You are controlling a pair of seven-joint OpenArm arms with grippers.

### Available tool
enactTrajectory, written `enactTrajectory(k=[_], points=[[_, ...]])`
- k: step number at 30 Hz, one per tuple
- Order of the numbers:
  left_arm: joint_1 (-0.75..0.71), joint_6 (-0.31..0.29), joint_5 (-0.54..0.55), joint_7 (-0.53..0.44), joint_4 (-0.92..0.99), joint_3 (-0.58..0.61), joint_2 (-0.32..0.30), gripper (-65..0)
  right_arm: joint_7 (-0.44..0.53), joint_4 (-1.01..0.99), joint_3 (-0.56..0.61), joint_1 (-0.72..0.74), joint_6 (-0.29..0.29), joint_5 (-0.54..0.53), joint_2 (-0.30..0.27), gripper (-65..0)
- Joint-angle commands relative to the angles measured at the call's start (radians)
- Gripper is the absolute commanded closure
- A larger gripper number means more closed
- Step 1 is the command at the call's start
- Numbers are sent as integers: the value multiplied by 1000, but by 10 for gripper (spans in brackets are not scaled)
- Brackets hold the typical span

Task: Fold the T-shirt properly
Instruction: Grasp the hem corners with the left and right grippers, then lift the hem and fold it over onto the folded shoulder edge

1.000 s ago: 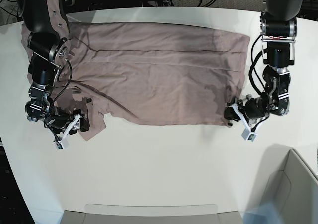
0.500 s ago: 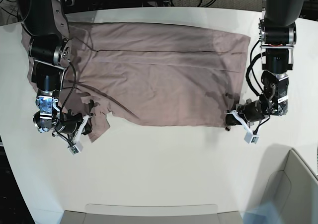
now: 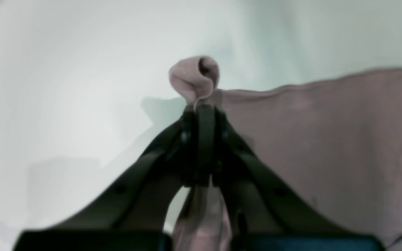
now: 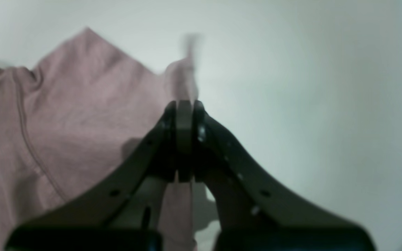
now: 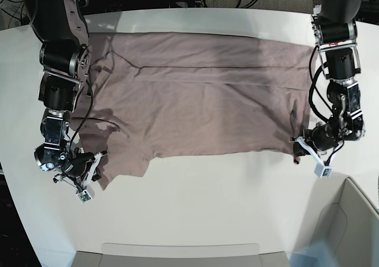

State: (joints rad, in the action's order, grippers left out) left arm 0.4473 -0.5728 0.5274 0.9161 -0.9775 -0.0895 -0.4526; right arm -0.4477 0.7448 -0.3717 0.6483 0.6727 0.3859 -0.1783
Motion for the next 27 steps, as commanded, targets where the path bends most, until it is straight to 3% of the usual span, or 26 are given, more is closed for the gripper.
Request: enactTrajectory(k=[1, 10, 19, 22, 27], points=[[8, -3, 10, -4, -21, -6, -18, 0, -7, 37, -3, 32, -8, -14, 0, 0], [-41, -3, 15, -4, -28, -8, -42, 0, -225, 382, 4, -57, 0, -81, 21, 0], [-78, -5, 17, -1, -37, -8, -62, 0, -395, 592, -3, -118, 25, -83, 24, 0], [-114, -3, 17, 2, -106, -8, -64, 0, -452, 681, -3, -160, 25, -83, 24, 0], [-195, -3, 12, 99, -271, -97, -58, 0, -486, 810, -3, -247, 25, -84, 36, 0]])
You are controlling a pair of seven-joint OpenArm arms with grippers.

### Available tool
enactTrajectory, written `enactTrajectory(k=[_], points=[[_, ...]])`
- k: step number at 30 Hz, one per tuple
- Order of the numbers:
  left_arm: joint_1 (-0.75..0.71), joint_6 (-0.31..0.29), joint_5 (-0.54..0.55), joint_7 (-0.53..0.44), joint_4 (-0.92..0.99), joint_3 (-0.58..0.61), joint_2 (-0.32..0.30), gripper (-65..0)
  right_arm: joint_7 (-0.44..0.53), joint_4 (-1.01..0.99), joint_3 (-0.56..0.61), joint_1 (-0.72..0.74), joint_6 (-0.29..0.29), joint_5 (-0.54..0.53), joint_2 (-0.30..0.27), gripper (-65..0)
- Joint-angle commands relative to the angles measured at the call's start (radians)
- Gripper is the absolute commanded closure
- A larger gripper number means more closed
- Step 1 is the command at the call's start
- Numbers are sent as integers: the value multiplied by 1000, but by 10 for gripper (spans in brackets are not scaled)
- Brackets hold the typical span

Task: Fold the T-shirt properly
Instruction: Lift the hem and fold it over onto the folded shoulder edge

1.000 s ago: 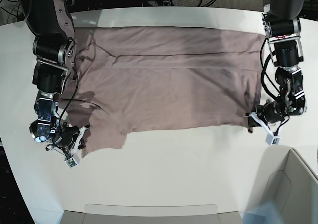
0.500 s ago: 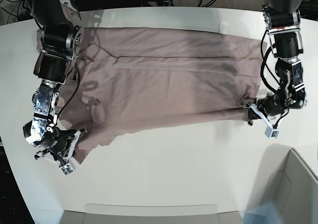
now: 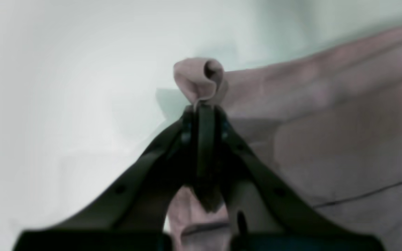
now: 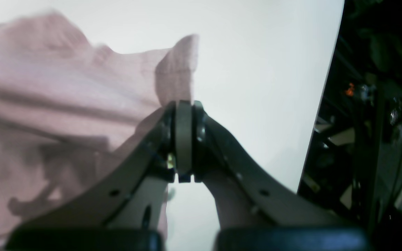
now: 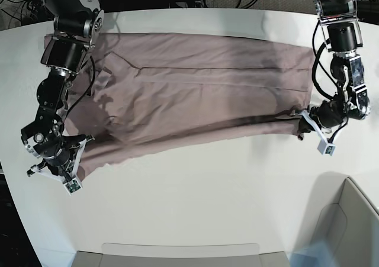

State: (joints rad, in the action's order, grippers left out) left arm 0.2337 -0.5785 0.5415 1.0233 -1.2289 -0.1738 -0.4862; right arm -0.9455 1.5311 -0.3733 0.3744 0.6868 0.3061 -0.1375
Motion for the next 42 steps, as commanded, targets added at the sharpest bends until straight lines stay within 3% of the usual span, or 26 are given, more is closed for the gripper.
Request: enactTrajectory(k=[1, 5, 9, 22, 31, 42], points=[[5, 2, -2, 5, -42, -28, -24, 0, 1, 45, -2, 11, 11, -5, -1, 0], [-29, -1, -2, 36, -101, -66, -27, 0, -71, 144, -2, -44, 11, -6, 5, 0], [-84, -2, -2, 76, -170, -73, -29, 0, -128, 239, -29, -119, 11, -86, -1, 0], [-291, 1, -2, 90, -365, -74, -27, 0, -131, 454, -125, -394, 11, -130, 6, 0], [-363, -1, -2, 88, -369, -76, -29, 0, -132, 500, -309, -512, 11, -124, 98, 0], [-392, -2, -2, 82, -369, -76, -26, 0, -128, 524, -324, -658, 11, -129, 157, 0]])
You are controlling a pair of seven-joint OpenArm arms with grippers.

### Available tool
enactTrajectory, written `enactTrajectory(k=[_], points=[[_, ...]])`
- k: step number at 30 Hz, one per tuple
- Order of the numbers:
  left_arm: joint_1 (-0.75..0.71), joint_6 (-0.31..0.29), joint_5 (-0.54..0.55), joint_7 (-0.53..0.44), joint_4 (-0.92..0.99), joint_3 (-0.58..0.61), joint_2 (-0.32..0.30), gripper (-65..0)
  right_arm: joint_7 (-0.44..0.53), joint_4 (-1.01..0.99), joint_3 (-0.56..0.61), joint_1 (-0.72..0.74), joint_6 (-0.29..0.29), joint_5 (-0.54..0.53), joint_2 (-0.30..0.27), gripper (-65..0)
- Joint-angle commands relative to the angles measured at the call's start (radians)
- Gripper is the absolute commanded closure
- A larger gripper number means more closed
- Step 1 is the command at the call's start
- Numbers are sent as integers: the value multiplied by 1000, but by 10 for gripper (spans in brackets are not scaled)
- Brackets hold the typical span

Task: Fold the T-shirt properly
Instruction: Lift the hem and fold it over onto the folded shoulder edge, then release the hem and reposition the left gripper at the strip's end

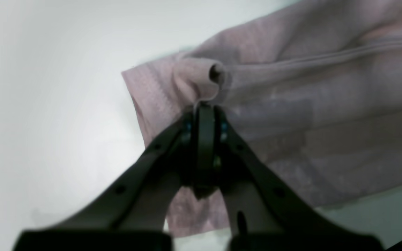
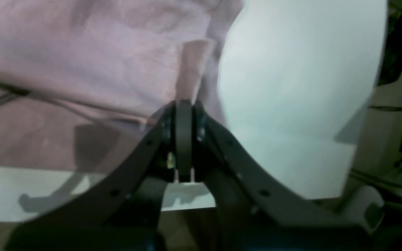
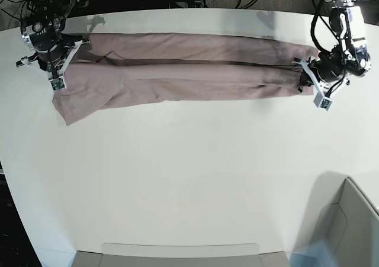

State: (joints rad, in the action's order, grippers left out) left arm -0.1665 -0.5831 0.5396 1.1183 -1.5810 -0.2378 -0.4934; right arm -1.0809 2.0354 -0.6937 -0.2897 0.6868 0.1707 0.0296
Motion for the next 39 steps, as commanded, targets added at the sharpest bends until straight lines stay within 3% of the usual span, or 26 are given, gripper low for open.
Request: enactTrajectory(k=[1, 6, 19, 21, 24, 30, 36, 39], points=[[8, 2, 0, -11, -17, -11, -18, 0, 8, 20, -2, -4, 11, 7, -7, 0], [-9, 2, 0, -13, -17, -11, -18, 0, 9, 21, -1, -24, 11, 7, 19, 0], [-15, 4, -2, -5, -17, -8, -17, 0, 9, 21, 35, -62, 11, 8, 20, 0], [-21, 2, -2, -5, -19, -8, -17, -71, 9, 21, 35, -62, 11, 10, 20, -8], [-44, 2, 0, -19, -34, -13, -17, -172, 9, 21, 35, -64, 11, 10, 17, -94], [-78, 5, 4, -10, -137, -110, -8, -215, 9, 21, 36, -62, 11, 10, 17, -248], [-71, 1, 6, 113, -174, -199, 23, -297, 9, 20, 36, -61, 11, 10, 16, -272], [-71, -21, 6, 125, -174, -200, 37, -339, 9, 20, 36, -61, 11, 10, 16, -272]])
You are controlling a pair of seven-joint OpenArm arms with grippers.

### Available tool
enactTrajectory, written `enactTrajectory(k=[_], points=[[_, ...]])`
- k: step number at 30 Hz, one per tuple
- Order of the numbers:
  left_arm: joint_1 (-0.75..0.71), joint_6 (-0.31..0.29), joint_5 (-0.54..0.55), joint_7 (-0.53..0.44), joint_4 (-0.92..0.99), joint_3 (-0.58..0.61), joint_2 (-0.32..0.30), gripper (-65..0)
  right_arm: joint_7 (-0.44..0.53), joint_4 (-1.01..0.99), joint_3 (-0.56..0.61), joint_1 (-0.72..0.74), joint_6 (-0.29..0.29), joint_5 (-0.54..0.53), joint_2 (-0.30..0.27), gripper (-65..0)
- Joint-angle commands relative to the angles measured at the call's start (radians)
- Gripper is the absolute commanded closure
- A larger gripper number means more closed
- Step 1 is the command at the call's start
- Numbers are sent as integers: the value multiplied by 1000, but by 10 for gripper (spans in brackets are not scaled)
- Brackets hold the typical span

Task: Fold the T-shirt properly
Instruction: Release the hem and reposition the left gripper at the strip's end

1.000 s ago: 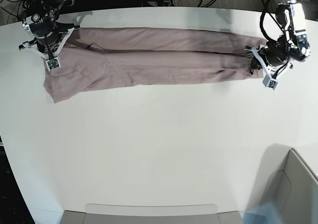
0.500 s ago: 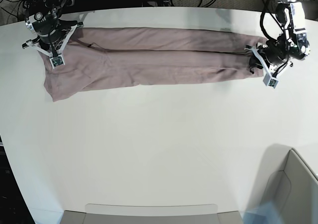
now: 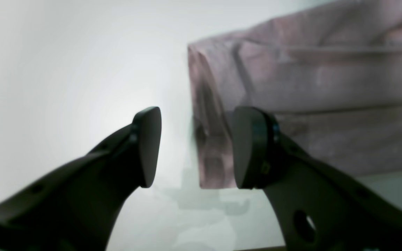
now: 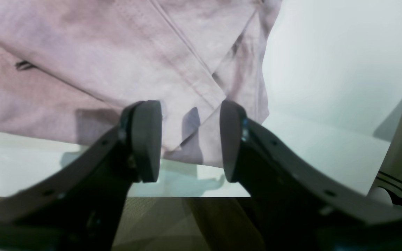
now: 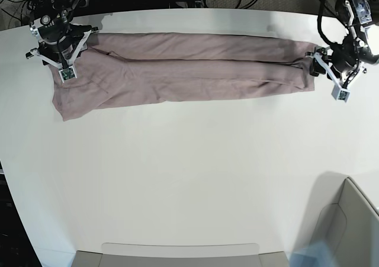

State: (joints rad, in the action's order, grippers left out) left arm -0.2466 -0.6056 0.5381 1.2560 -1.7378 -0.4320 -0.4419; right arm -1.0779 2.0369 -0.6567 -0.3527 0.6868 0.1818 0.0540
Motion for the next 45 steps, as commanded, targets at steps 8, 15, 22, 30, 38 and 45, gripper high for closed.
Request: enactTrajectory(k=[8, 15, 22, 30, 38, 45], points=[[14, -93, 1, 67, -12, -158, 53, -339, 6, 17, 25, -4, 11, -1, -13, -272], [83, -93, 4, 87, 146, -167, 50, -339, 6, 15, 36, 2, 11, -1, -15, -272], [83, -93, 1, 86, 215, -199, 50, -339, 6, 15, 54, -3, 11, 0, -16, -272], [135, -93, 7, 140, 212, -236, 47, -339, 6, 14, 56, 2, 11, 0, -16, -272], [143, -93, 10, 140, 65, -267, 88, -338, 6, 14, 56, 2, 11, 0, -16, -272], [100, -93, 9, 140, -12, -255, 147, -338, 6, 14, 58, 4, 11, 0, -16, -272]])
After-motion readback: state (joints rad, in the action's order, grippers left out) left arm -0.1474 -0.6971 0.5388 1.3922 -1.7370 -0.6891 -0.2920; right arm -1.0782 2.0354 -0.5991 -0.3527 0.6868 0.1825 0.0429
